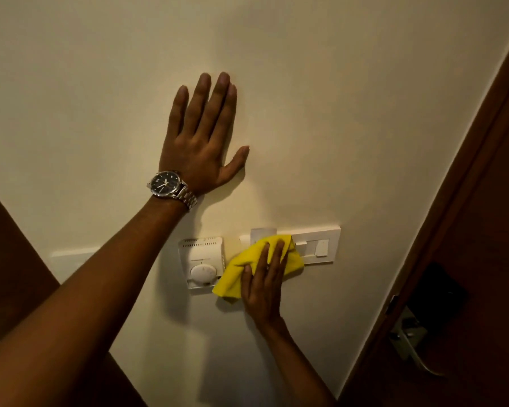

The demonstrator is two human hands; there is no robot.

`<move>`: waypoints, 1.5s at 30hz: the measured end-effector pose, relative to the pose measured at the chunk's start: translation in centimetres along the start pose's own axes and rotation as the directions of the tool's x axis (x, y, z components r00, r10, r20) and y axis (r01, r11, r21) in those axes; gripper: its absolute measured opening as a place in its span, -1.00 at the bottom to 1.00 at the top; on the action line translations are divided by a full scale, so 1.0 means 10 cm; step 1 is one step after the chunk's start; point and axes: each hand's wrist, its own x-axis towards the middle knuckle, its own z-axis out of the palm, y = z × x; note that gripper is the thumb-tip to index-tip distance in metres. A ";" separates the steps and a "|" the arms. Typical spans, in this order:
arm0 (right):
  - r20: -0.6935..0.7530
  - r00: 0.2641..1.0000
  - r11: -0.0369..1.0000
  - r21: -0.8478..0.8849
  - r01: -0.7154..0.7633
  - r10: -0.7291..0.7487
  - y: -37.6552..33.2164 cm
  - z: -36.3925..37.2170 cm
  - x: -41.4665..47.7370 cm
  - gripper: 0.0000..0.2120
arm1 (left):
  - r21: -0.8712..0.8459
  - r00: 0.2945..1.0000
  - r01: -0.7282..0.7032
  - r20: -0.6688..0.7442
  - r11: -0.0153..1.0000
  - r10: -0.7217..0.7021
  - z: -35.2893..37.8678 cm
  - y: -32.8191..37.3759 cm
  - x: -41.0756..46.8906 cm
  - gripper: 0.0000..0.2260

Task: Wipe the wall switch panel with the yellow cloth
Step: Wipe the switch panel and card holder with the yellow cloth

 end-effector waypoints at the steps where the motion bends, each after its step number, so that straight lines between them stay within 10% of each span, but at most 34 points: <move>1: -0.009 0.999 0.999 -0.044 0.032 -0.032 0.02 0.00 0.06 -0.39 | 0.006 1.000 -0.004 0.004 1.000 0.004 0.00 0.00 0.01 -0.25; 8: 0.076 0.969 0.933 -0.264 0.246 -0.234 0.35 -0.11 -0.18 -0.40 | 0.001 0.999 -0.028 -0.041 1.000 0.028 0.02 -0.01 -0.04 -0.27; 18: 0.378 0.710 0.668 -0.260 0.697 -0.594 0.79 -0.48 0.04 -0.37 | -0.007 1.000 -0.005 -0.020 1.000 0.005 0.05 0.00 -0.03 -0.24; 29: 0.327 0.682 0.653 -0.211 0.727 -0.654 0.80 -0.54 0.02 -0.42 | -0.011 1.000 -0.017 -0.012 1.000 0.017 -0.01 0.00 -0.01 -0.28; 35: 0.112 0.874 0.846 -0.223 0.485 -0.472 0.43 -0.27 0.30 -0.40 | 0.007 1.000 -0.021 -0.003 1.000 0.021 0.07 -0.01 0.00 -0.27; 41: 0.367 0.611 0.554 -0.258 0.791 -0.701 0.96 -0.53 0.18 -0.57 | 0.019 1.000 -0.018 0.026 1.000 0.017 0.00 -0.01 -0.01 -0.28; 45: 0.160 0.847 0.798 -0.285 0.531 -0.507 0.72 -0.39 0.18 -0.49 | 0.009 0.998 -0.027 0.052 1.000 0.026 -0.01 -0.02 -0.03 -0.26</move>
